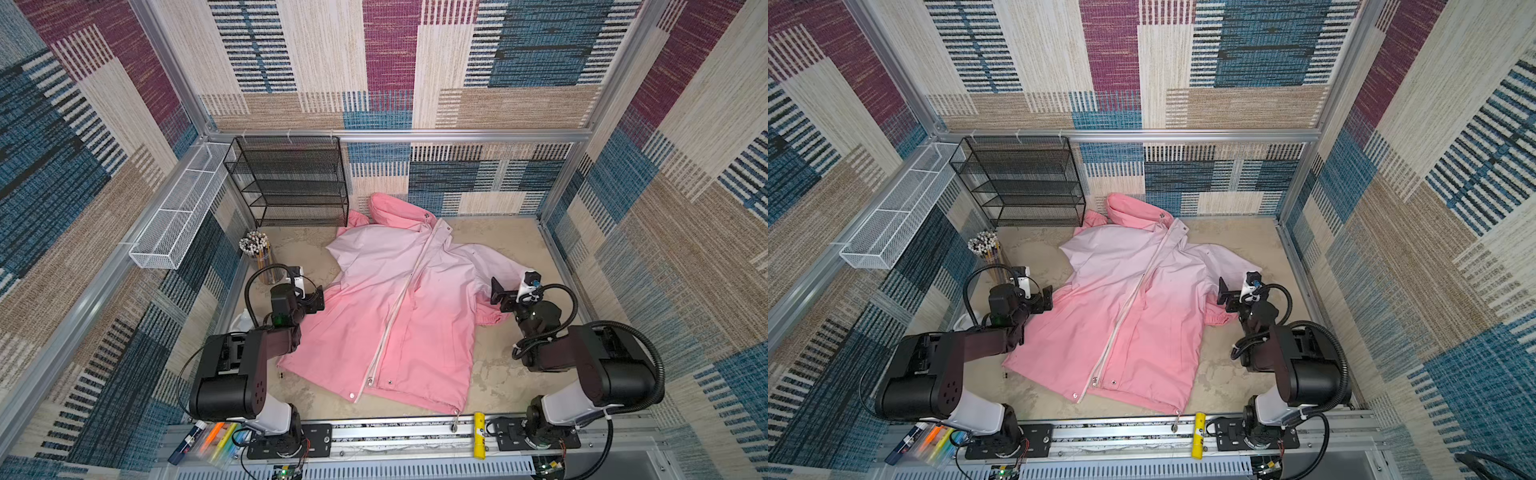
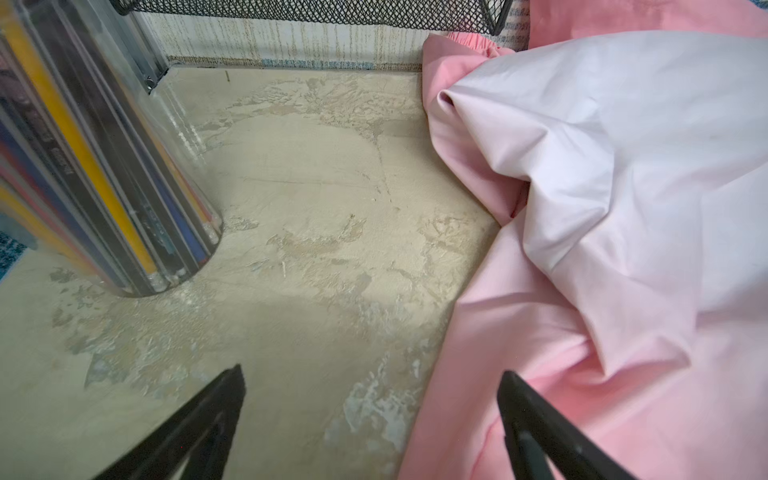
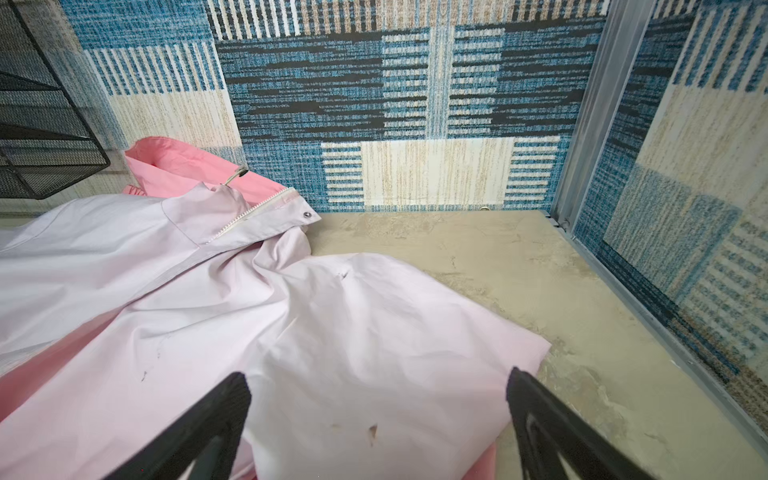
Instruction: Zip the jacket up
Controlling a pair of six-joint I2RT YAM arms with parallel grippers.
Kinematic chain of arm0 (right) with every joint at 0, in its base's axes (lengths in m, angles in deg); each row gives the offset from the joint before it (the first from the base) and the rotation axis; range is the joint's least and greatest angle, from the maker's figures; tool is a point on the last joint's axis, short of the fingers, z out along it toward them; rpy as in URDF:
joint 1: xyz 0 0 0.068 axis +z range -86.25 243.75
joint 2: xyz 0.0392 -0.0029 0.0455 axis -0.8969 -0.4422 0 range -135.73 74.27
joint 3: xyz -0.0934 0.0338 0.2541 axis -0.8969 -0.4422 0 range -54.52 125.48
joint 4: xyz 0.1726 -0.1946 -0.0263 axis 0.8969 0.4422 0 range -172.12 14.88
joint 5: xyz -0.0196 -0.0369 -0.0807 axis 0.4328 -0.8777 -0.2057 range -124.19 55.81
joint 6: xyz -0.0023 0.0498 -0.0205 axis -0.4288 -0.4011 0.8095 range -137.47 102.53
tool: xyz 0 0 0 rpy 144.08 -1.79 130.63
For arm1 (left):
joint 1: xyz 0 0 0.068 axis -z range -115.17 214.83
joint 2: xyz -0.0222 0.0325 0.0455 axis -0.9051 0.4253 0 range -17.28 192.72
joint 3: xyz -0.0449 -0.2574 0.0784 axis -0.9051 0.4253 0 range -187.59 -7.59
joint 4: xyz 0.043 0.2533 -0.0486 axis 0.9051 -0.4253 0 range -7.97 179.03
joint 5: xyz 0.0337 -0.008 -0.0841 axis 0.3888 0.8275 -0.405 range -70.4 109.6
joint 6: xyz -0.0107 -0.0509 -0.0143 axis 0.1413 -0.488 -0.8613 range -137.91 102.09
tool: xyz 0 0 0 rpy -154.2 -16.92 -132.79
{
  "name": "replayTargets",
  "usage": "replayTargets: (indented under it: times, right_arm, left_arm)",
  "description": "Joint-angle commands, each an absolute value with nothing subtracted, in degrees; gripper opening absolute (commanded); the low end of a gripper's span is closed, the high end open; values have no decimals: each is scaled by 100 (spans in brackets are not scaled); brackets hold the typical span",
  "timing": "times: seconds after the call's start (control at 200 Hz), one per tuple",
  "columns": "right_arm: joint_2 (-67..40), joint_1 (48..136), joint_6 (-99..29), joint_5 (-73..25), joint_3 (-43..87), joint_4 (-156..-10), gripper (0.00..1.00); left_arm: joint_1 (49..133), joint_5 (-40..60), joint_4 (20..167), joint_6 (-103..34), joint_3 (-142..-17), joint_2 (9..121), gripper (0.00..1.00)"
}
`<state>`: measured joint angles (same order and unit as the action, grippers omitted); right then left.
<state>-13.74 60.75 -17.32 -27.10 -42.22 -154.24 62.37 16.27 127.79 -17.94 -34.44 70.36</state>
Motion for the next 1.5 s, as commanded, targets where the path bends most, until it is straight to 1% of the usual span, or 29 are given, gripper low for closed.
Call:
replayTargets:
  times: [0.0, 0.045, 0.095, 0.165, 0.296, 0.326, 0.401, 0.461, 0.526, 0.601, 0.676, 0.756, 0.802, 0.827, 0.892, 0.952, 1.007, 1.072, 1.127, 1.142, 1.182, 1.252, 1.267, 1.323, 1.388, 1.448, 1.498]
  right_arm:
    - [-1355, 6085, -1672, -2628, -4213, -15498, 100]
    - [-1358, 6081, -1676, -2628, -4213, -15499, 100]
    - [-1357, 6085, -1676, -2629, -4213, -15499, 100]
    - [-1357, 6085, -1676, -2628, -4213, -15495, 100]
    - [-1355, 6081, -1676, -2628, -4213, -15490, 100]
    - [-1356, 6085, -1676, -2628, -4213, -15490, 100]
    - [-1357, 6085, -1676, -2629, -4213, -15490, 100]
    - [-1357, 6085, -1676, -2629, -4213, -15490, 100]
    - [-1356, 6085, -1676, -2631, -4213, -15490, 100]
    - [-1360, 6085, -1672, -2629, -4213, -15490, 100]
    - [-1355, 6085, -1679, -2633, -4205, -15490, 100]
    - [-1290, 6085, -1644, -2598, -4185, -15422, 100]
    - [-961, 6133, -1655, -2755, -4132, -15071, 100]
    - [-676, 6189, -1728, -3008, -4038, -14627, 100]
    - [87, 6230, -1957, -3274, -3420, -12530, 100]
    - [682, 6349, -2443, -3674, -2931, -10909, 100]
    - [1192, 6456, -2831, -3619, -2609, -9610, 100]
    - [1813, 6726, -3541, -3521, -2288, -8210, 100]
    - [2187, 7106, -4082, -3293, -2078, -7299, 95]
    - [2261, 7243, -4274, -3262, -2019, -7060, 93]
    - [2391, 7672, -4748, -3159, -1879, -6563, 91]
    - [2319, 8485, -5637, -2732, -1714, -6027, 86]
    - [2254, 8669, -5823, -2640, -1688, -5953, 85]
    - [1969, 9469, -6482, -2501, -1552, -5806, 86]
    - [1611, 10382, -7102, -2464, -1466, -6073, 83]
    - [1217, 10851, -7577, -2243, -1446, -6511, 79]
    - [821, 11052, -7769, -1931, -1436, -6881, 76]
  left_arm:
    - [6237, 1624, 12976, -1737, -3431, 6996, 96]
    - [6236, 1686, 12787, -1778, -3524, 6903, 96]
    - [6243, 1687, 12145, -1773, -3746, 6820, 96]
    - [6237, 1696, 11954, -1765, -3917, 6942, 96]
    - [6238, 1668, 12109, -1764, -3800, 6913, 97]
    - [6237, 1607, 12328, -1736, -3646, 6920, 97]
    - [6237, 1531, 13429, -1703, -3261, 7078, 97]
    - [6237, 1513, 12939, -1695, -3371, 6934, 98]
    - [6237, 1452, 13313, -1668, -3296, 7054, 99]
    - [6237, 1481, 12832, -1686, -3479, 7005, 99]
    - [6233, 1486, 13097, -1686, -3397, 7052, 99]
    - [6278, 1551, 12971, -1650, -3440, 6908, 98]
    - [6323, 1564, 12496, -1581, -3597, 6578, 98]
    - [6342, 1623, 11883, -1603, -3756, 6352, 98]
    - [6343, 1756, 10510, -1783, -4289, 5814, 98]
    - [6343, 1728, 9419, -1877, -4736, 5466, 94]
    - [6352, 1680, 8577, -2158, -5041, 5192, 94]
    - [6388, 1161, 7838, -2583, -5232, 4905, 88]
    - [6548, 782, 7406, -3019, -5266, 4695, 86]
    - [6597, 677, 7302, -3146, -5271, 4637, 84]
    - [6841, 407, 7150, -3435, -5207, 4491, 79]
    - [7441, 238, 7078, -3965, -4975, 4320, 78]
    - [7579, 209, 7071, -4083, -4941, 4297, 78]
    - [8020, 113, 6996, -4446, -4763, 4260, 76]
    - [8414, 54, 6917, -4739, -4578, 4201, 74]
    - [8669, 58, 6901, -4924, -4364, 4066, 73]
    - [8772, 24, 6843, -5073, -4211, 3942, 73]
